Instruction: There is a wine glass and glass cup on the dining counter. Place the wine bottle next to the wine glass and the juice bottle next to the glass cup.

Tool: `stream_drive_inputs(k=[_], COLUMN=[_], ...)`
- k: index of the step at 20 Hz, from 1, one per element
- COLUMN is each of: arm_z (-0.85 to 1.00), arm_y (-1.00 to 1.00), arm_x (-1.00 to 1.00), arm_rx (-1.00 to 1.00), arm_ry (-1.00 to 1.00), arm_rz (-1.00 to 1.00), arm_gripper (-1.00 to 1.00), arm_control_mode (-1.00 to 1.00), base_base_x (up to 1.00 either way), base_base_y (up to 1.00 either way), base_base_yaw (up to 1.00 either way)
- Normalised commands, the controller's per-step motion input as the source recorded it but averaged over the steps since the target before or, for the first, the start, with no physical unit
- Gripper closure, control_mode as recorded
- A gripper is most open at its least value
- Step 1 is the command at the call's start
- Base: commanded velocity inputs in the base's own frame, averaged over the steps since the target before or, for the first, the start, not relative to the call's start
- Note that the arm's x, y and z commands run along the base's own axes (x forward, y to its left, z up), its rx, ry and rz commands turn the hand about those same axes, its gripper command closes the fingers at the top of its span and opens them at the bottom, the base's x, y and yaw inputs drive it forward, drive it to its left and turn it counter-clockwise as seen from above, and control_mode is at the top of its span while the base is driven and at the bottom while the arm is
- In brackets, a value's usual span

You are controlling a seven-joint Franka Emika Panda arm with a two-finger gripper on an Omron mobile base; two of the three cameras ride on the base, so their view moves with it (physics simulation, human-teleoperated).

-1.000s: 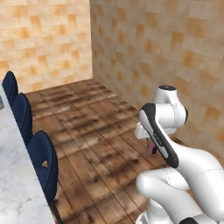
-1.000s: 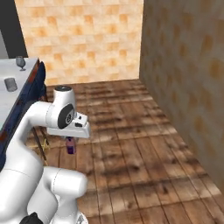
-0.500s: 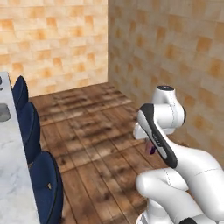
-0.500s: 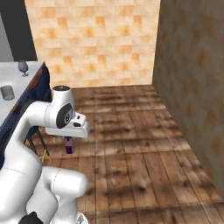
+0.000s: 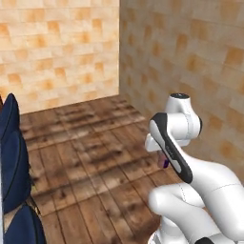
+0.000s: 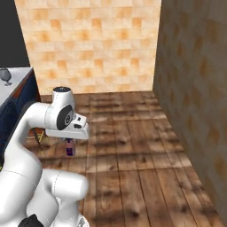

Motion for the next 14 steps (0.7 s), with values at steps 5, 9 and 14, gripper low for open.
stream_drive_inputs(k=[5, 9, 14], arm_z=[0.00, 0.00, 0.00], arm_y=[0.00, 0.00, 0.00], arm_x=[0.00, 0.00, 0.00], arm_rx=[0.00, 0.00, 0.00], arm_ry=[0.00, 0.00, 0.00], arm_rz=[0.00, 0.00, 0.00], arm_gripper=[1.00, 1.00, 1.00], arm_control_mode=[1.00, 1.00, 1.00], base_base_x=[0.82, 0.83, 0.82], base_base_y=[-0.25, -0.16, -0.13], base_base_yaw=[0.12, 0.21, 0.25])
